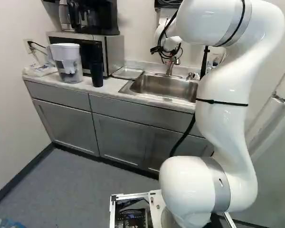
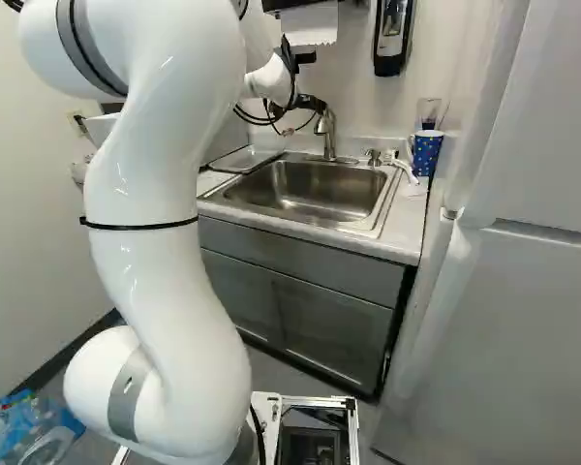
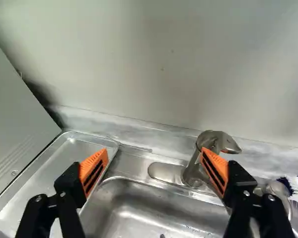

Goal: Rinse the cup and place it in the tray

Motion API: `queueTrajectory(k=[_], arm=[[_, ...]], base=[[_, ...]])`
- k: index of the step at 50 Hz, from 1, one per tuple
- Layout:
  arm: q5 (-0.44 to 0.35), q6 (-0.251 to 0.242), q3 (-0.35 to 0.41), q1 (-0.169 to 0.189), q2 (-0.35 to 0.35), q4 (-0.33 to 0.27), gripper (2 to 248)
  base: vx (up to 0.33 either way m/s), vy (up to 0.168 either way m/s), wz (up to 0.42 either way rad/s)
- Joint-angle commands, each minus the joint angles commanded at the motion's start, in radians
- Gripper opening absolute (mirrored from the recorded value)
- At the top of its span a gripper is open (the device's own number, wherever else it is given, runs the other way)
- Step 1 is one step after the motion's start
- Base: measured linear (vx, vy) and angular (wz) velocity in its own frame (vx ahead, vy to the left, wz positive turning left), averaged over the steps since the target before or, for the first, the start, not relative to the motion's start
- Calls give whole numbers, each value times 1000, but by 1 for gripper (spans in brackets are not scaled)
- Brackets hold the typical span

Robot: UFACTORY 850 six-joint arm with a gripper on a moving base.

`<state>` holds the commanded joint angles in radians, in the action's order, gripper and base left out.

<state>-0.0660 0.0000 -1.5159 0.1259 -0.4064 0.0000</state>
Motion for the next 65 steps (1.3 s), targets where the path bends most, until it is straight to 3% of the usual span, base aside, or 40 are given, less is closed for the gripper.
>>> queueTrajectory(k=[65], arm=[[-75,0,-2,1,-2,0,247]], base=[[0,0,0]])
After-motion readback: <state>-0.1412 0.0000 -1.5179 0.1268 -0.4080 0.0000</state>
